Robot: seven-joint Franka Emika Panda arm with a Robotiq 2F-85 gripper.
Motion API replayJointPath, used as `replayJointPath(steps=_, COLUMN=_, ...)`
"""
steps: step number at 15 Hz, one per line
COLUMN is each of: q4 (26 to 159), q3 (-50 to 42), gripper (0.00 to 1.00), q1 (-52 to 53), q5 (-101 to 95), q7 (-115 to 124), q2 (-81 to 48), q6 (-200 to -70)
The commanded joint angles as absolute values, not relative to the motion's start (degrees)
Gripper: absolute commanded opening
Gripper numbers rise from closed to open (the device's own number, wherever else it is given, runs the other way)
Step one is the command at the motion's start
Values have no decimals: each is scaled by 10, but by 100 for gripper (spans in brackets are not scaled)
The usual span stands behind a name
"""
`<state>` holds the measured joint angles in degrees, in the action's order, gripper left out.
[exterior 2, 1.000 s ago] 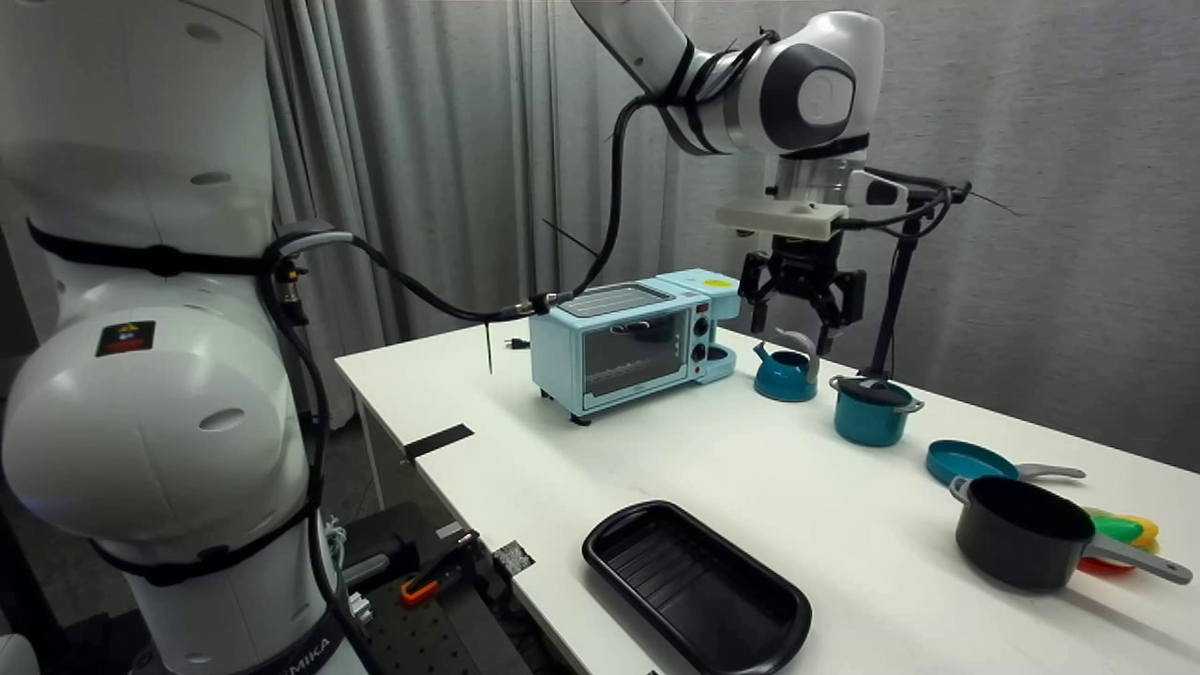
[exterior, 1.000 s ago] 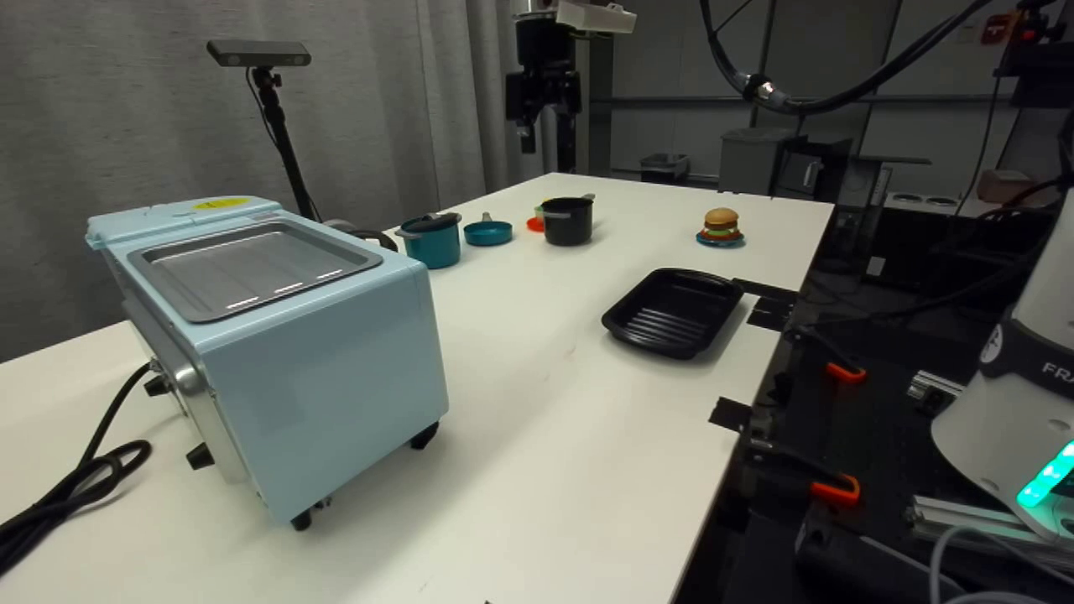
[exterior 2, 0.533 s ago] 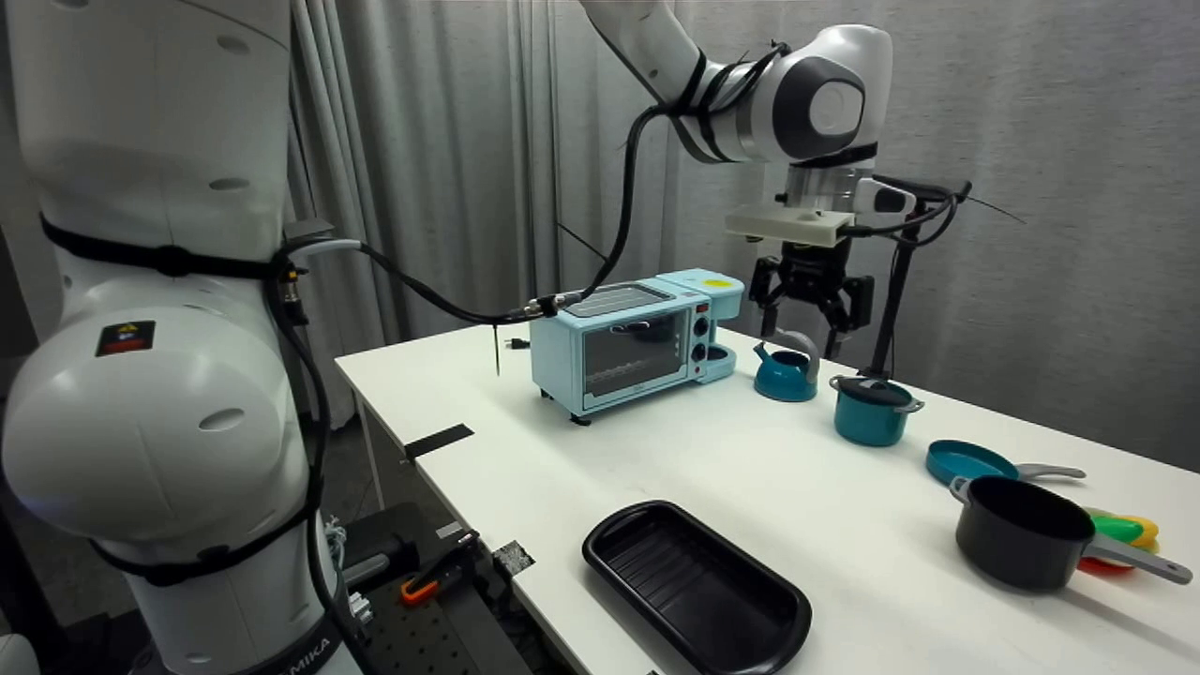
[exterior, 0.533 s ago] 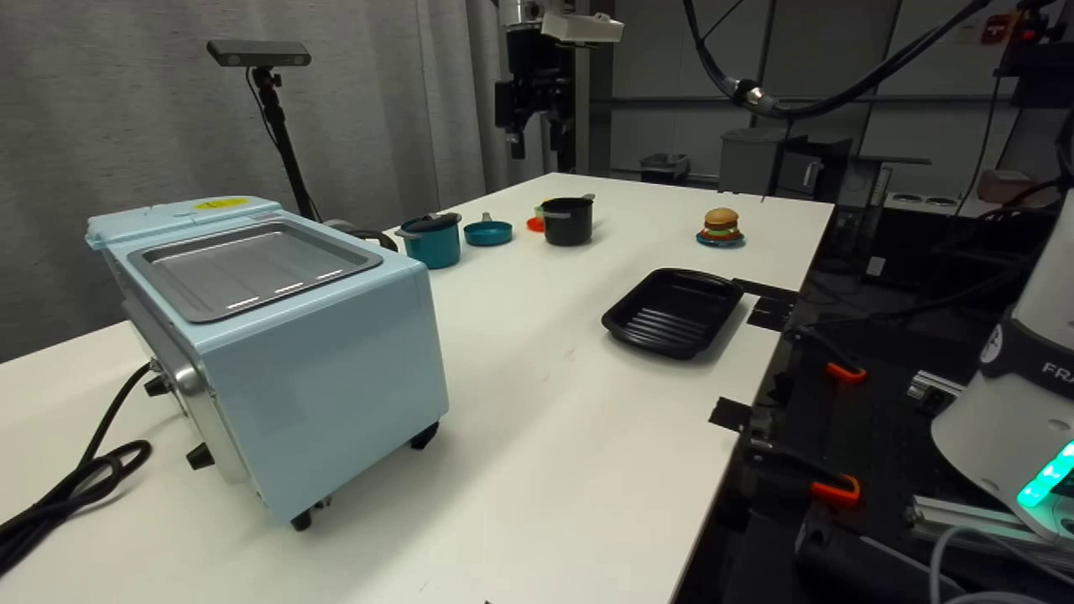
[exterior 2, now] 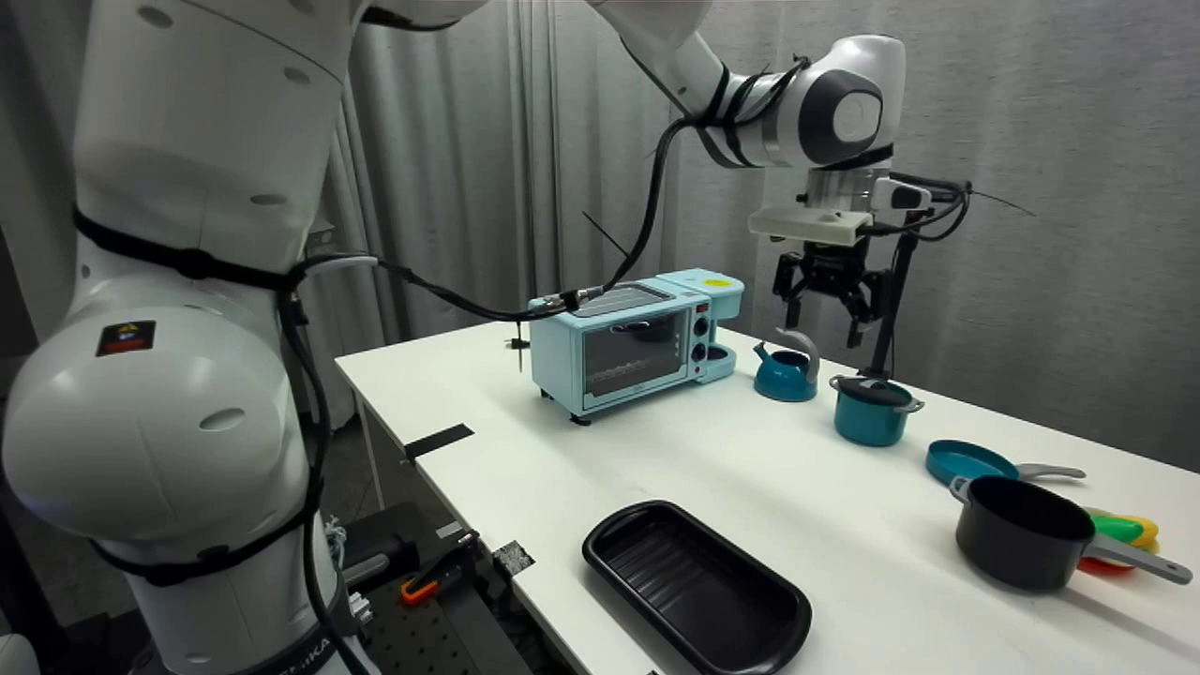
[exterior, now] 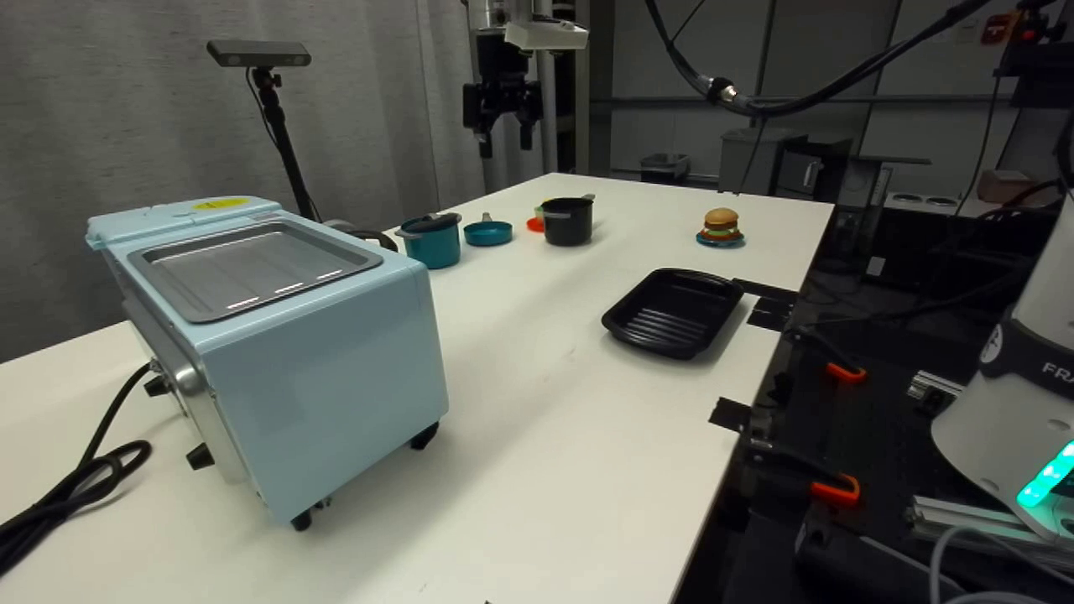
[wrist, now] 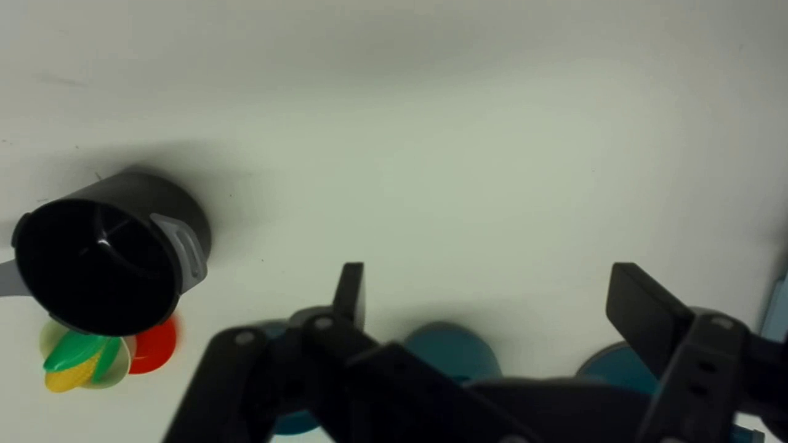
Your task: Transfer the lid from the pot to the pan
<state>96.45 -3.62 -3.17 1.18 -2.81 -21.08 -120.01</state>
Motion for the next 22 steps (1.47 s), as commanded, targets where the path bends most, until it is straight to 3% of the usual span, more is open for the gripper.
replayJointPath(steps=1, q4=877, q3=-30, gripper=100, q1=-33, q5=12, q7=-11, q2=-275, q6=-1182)
replayJointPath(steps=22, q4=569, q3=-39, gripper=100, q1=-24, q5=-19, q7=40, q2=-544, q6=-1252)
